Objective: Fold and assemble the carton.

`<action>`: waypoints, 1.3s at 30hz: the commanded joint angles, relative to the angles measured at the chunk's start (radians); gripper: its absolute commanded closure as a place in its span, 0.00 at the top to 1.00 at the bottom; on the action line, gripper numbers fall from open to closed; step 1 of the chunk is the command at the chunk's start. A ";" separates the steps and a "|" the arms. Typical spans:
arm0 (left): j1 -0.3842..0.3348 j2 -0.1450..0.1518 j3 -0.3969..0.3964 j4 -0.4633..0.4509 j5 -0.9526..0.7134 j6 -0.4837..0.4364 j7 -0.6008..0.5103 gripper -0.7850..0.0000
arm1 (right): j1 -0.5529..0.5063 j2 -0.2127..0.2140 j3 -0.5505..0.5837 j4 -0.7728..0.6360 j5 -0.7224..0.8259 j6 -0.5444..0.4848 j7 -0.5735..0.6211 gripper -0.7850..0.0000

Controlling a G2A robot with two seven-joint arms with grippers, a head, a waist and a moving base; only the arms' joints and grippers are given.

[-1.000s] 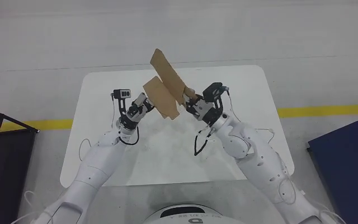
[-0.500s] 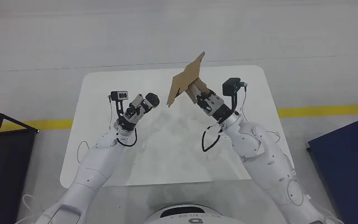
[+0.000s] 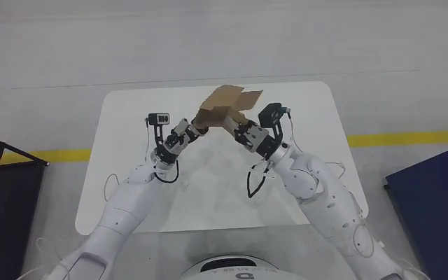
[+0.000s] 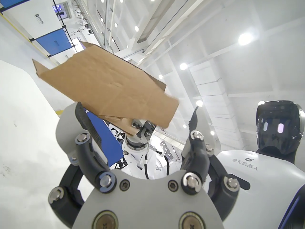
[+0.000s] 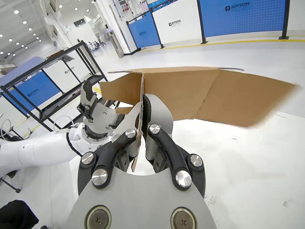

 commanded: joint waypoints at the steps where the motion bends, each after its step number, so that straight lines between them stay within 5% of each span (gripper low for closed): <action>1: -0.001 0.001 -0.007 0.003 0.000 0.001 -0.001 1.00 | -0.001 0.001 0.000 0.002 -0.014 -0.005 0.018 0.00; 13: 0.006 -0.002 -0.016 -0.011 0.019 0.015 -0.014 1.00 | 0.006 0.014 -0.010 -0.020 -0.142 -0.070 0.193 0.00; 24: 0.015 0.013 -0.068 0.013 0.132 -0.022 0.022 1.00 | -0.034 0.022 0.067 -0.056 -0.105 -0.044 0.135 0.00; 28: 0.031 0.034 -0.102 -0.013 0.304 -0.062 0.062 1.00 | -0.053 0.026 0.102 -0.062 -0.091 -0.030 0.134 0.00; 31: 0.053 0.052 -0.199 -0.074 0.475 -0.062 0.069 1.00 | -0.063 0.028 0.120 -0.061 -0.088 0.001 0.139 0.00; 35: 0.149 0.059 -0.313 -0.283 0.829 -0.062 0.170 1.00 | -0.067 0.025 0.127 -0.063 -0.081 0.064 0.145 0.00; 39: 0.233 0.066 -0.291 -0.445 1.191 -0.062 0.218 1.00 | -0.059 0.021 0.115 -0.065 -0.059 0.073 0.141 0.00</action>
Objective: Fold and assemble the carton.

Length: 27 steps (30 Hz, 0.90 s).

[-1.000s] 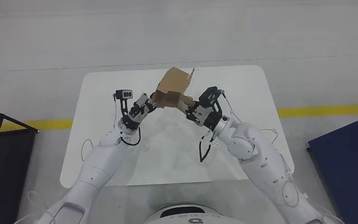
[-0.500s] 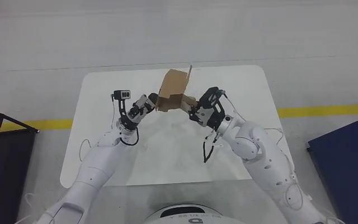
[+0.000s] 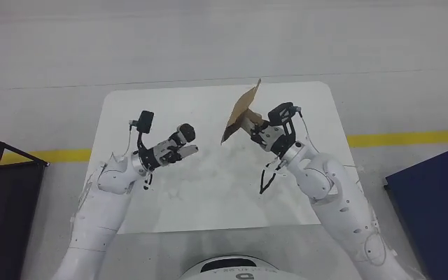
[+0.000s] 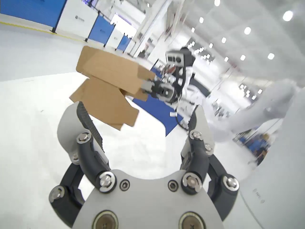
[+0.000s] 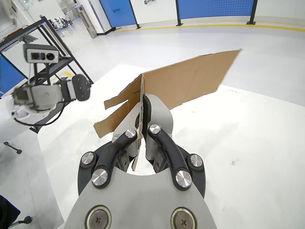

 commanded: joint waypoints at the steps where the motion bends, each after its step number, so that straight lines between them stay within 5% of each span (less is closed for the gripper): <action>1: 0.031 0.005 0.030 -0.044 0.214 0.000 0.041 1.00 | 0.005 -0.002 -0.005 0.000 0.016 -0.005 -0.003 0.00; 13: -0.034 -0.009 0.145 0.071 0.651 0.003 0.659 1.00 | 0.006 -0.001 -0.013 -0.038 -0.021 -0.009 0.042 0.00; 20: -0.078 -0.027 0.188 0.109 0.850 0.102 0.841 1.00 | -0.012 0.001 -0.018 -0.066 -0.042 -0.021 0.056 0.00; 27: -0.099 -0.034 0.202 0.150 0.879 0.139 0.936 1.00 | -0.027 0.006 -0.025 -0.089 -0.068 -0.066 0.089 0.00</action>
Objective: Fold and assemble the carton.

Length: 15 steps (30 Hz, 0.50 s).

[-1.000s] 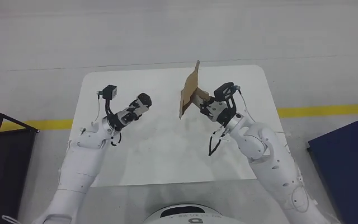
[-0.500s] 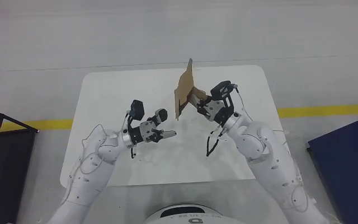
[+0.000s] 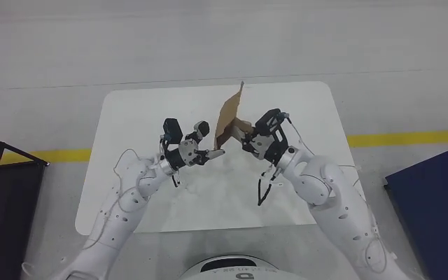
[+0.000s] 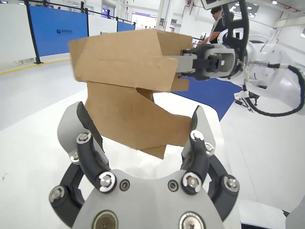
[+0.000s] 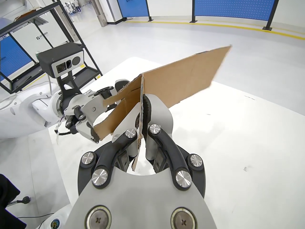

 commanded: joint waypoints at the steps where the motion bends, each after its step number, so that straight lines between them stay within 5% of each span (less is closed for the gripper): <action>1: -0.006 -0.001 0.000 0.011 -0.002 0.012 0.013 1.00 | -0.003 0.002 0.000 -0.007 -0.009 -0.013 0.011 0.00; 15: -0.019 -0.003 -0.012 0.034 -0.038 0.049 0.043 1.00 | -0.040 0.023 -0.002 -0.064 -0.070 -0.165 0.146 0.00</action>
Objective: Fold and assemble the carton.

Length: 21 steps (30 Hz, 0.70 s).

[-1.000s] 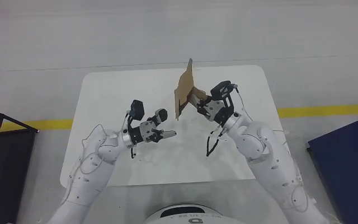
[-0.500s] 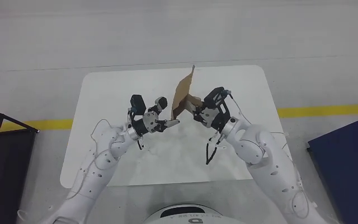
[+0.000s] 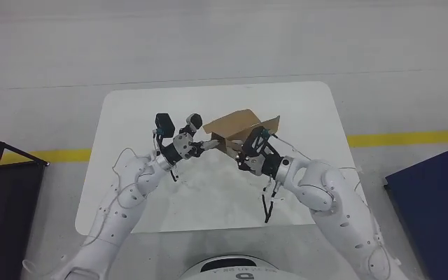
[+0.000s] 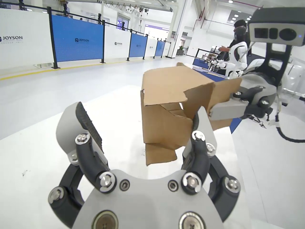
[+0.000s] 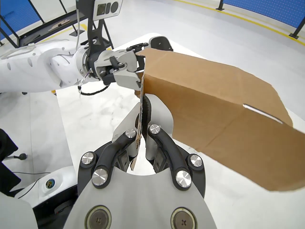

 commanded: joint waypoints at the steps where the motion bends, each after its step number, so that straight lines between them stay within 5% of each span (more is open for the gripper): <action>1: 0.001 0.001 -0.004 -0.001 -0.008 0.001 -0.001 1.00 | -0.003 0.002 0.002 -0.005 -0.005 -0.008 0.013 0.00; 21: 0.045 0.023 -0.092 0.022 -0.097 -0.097 0.010 1.00 | -0.073 0.032 0.194 -0.102 0.068 -0.012 -0.002 0.00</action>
